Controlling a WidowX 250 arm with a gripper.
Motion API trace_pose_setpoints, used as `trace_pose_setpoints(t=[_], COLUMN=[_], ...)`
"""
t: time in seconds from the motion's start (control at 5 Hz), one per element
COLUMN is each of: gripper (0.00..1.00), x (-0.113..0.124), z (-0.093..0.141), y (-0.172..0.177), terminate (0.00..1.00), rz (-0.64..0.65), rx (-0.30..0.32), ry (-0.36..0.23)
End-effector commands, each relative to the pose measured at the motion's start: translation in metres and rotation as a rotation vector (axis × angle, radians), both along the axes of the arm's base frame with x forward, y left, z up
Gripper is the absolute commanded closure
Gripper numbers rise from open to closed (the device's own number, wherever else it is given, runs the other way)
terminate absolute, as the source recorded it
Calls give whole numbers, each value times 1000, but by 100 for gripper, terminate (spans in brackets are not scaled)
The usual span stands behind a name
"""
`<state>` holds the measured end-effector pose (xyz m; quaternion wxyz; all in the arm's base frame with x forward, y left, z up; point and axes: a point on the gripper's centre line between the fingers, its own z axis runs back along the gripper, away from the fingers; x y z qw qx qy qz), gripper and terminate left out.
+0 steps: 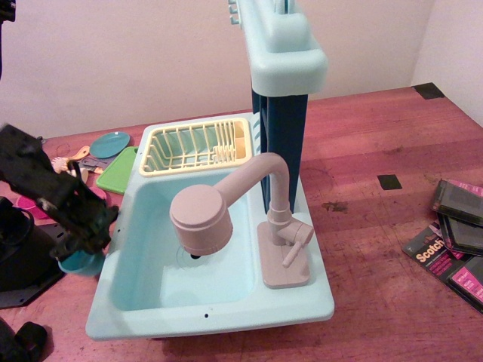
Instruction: Put cup from anywhere into sink
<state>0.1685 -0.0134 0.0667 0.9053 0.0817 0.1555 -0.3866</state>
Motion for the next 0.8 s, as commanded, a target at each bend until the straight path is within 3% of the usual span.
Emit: trace_pose_setpoints(t=[0.0, 0.2, 0.4, 0.6], gripper=[100, 100, 100, 100], x=[32, 44, 47, 77], z=[43, 59, 73, 93], y=[14, 20, 28, 32], terminate=[0, 0, 0, 0], rz=[-65, -97, -128, -176], rx=[-5, -28, -42, -8], ry=[-133, -176, -162, -181])
